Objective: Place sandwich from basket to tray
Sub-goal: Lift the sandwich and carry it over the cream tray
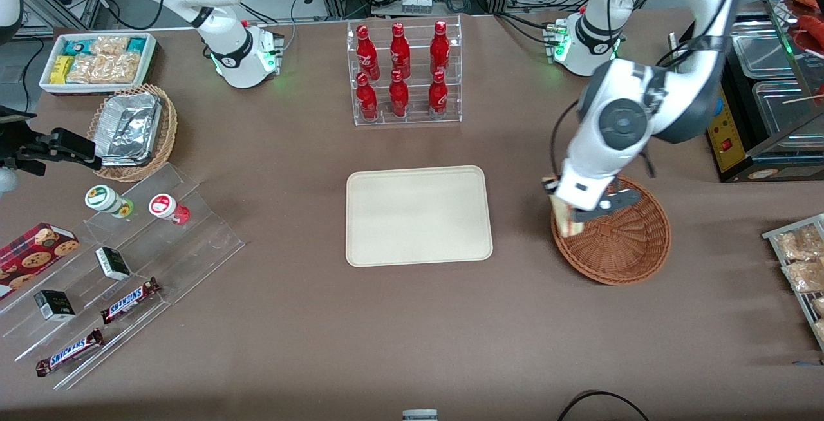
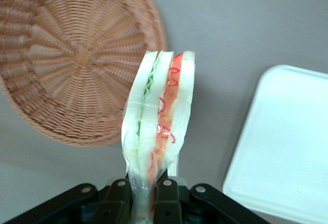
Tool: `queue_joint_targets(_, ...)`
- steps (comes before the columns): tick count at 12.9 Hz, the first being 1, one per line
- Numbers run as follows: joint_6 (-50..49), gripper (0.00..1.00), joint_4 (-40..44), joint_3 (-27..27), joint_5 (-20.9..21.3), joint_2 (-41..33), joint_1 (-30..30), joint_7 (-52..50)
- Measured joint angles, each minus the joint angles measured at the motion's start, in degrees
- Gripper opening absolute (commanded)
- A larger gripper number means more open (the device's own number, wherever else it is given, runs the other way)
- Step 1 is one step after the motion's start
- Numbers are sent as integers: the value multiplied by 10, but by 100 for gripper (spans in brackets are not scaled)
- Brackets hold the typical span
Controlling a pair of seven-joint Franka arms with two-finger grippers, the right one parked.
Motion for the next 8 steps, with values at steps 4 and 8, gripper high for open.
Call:
queue_joint_targets(4,-10,0,86,-1,-7,85,-70,12)
queue_joint_targets(8,-9,0,182,-11,-37,167,-117,30)
